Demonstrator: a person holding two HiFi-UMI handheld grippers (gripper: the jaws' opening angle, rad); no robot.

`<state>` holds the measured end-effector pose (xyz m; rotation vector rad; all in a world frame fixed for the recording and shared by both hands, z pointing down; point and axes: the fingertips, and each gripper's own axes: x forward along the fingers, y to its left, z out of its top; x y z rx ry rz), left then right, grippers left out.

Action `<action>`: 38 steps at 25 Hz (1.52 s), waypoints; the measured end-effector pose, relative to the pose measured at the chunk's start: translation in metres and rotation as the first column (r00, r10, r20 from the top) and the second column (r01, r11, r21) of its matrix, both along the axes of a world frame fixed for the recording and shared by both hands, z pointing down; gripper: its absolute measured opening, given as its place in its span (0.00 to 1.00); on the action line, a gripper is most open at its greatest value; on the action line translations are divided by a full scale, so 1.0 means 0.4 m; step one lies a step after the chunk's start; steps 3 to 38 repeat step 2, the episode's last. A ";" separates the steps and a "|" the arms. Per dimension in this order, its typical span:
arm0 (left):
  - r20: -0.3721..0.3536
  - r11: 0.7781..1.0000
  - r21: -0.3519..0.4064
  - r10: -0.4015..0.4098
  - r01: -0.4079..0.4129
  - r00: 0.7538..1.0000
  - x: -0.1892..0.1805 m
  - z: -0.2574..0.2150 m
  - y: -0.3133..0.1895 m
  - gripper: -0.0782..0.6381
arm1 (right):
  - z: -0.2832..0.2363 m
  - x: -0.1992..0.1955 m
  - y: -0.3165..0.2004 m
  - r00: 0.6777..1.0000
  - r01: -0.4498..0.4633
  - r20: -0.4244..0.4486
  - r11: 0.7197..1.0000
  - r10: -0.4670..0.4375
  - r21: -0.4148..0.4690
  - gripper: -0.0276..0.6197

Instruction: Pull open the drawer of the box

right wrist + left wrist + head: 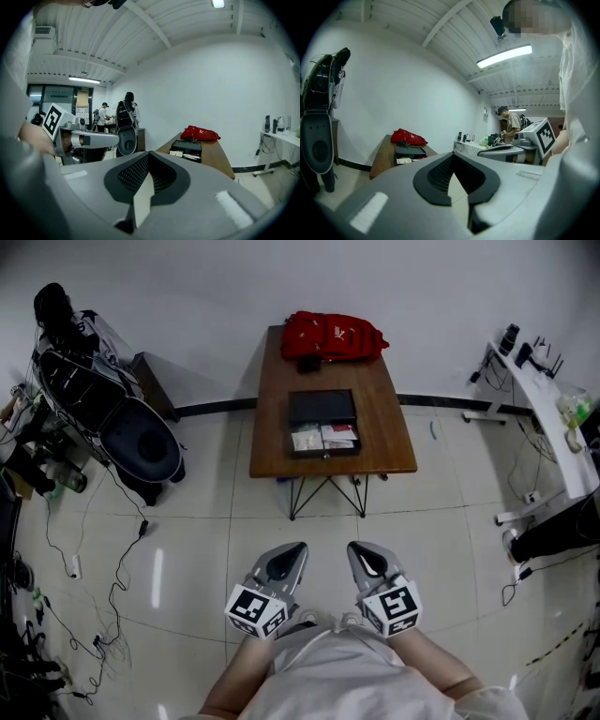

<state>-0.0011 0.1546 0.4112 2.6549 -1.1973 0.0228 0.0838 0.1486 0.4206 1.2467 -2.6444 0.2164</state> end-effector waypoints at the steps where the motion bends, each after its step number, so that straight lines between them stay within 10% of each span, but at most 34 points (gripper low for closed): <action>1: 0.000 1.000 0.001 -0.002 0.002 1.000 -0.001 -0.001 -0.005 0.10 | 0.000 -0.001 -0.005 1.000 0.003 -0.007 1.000 -0.003 0.005 0.05; 38: 0.000 1.000 0.002 -0.005 0.005 1.000 -0.002 -0.002 -0.011 0.10 | 0.000 -0.003 -0.009 1.000 0.007 -0.014 1.000 -0.007 0.011 0.05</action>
